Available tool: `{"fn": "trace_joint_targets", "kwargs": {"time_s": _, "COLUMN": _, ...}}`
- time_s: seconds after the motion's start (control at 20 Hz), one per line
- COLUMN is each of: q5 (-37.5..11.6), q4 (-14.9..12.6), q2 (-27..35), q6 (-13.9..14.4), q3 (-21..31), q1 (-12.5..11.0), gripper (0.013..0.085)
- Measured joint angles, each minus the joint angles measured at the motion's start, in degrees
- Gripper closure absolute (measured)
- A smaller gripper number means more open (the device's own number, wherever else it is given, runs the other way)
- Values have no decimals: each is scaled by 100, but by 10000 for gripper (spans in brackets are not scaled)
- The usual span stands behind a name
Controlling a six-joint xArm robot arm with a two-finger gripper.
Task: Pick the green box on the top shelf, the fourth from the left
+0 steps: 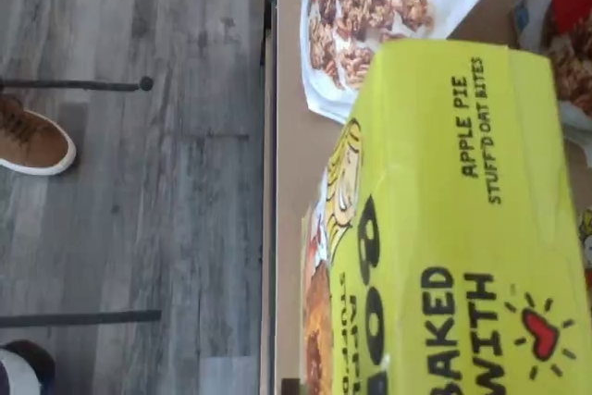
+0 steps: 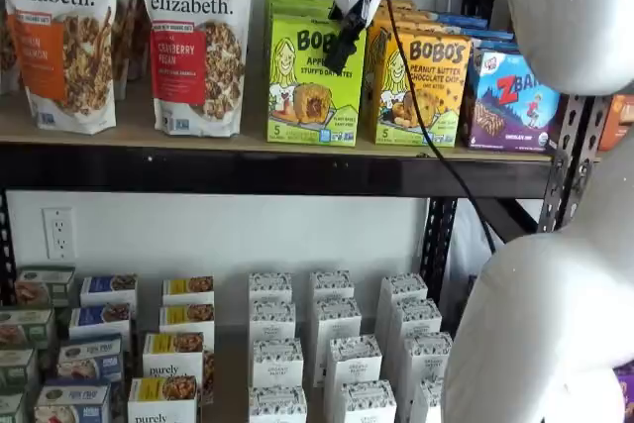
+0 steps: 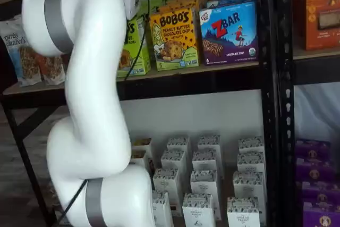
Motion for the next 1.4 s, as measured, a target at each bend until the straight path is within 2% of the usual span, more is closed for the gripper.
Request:
{"fn": "trace_joint_targets", "kwargs": {"time_s": 0.8, "q5": -113, "q4": 9, "q2": -54, "q6": 23, "q3": 88, "q1": 36, "gripper": 370}}
{"fn": "trace_joint_targets", "kwargs": {"time_s": 0.95, "q5": -139, "q4": -10, "q2": -68, "q6": 26, "q3": 112, "q1": 44, "gripper": 450}}
{"fn": "trace_joint_targets", "kwargs": {"time_s": 1.1, "q5": -138, "q4": 0, "q2": -70, "q6": 22, "q3": 117, "q1": 41, "gripper": 490}}
{"fn": "trace_joint_targets", "kwargs": {"time_s": 1.15, "q5": -134, "q4": 5, "q2": -70, "q6": 20, "q3": 117, "q1": 39, "gripper": 530}}
{"fn": "trace_joint_targets", "kwargs": {"time_s": 1.2, "q5": -133, "q4": 11, "q2": -70, "q6": 19, "q3": 117, "q1": 38, "gripper": 530}}
{"fn": "trace_joint_targets", "kwargs": {"time_s": 1.3, "q5": -128, "q4": 23, "q2": -71, "q6": 17, "q3": 118, "q1": 34, "gripper": 610}}
{"fn": "trace_joint_targets", "kwargs": {"time_s": 1.35, "q5": -125, "q4": 28, "q2": -71, "q6": 17, "q3": 116, "q1": 33, "gripper": 610}}
{"fn": "trace_joint_targets", "kwargs": {"time_s": 1.4, "q5": -121, "q4": 31, "q2": -72, "q6": 17, "q3": 114, "q1": 32, "gripper": 650}}
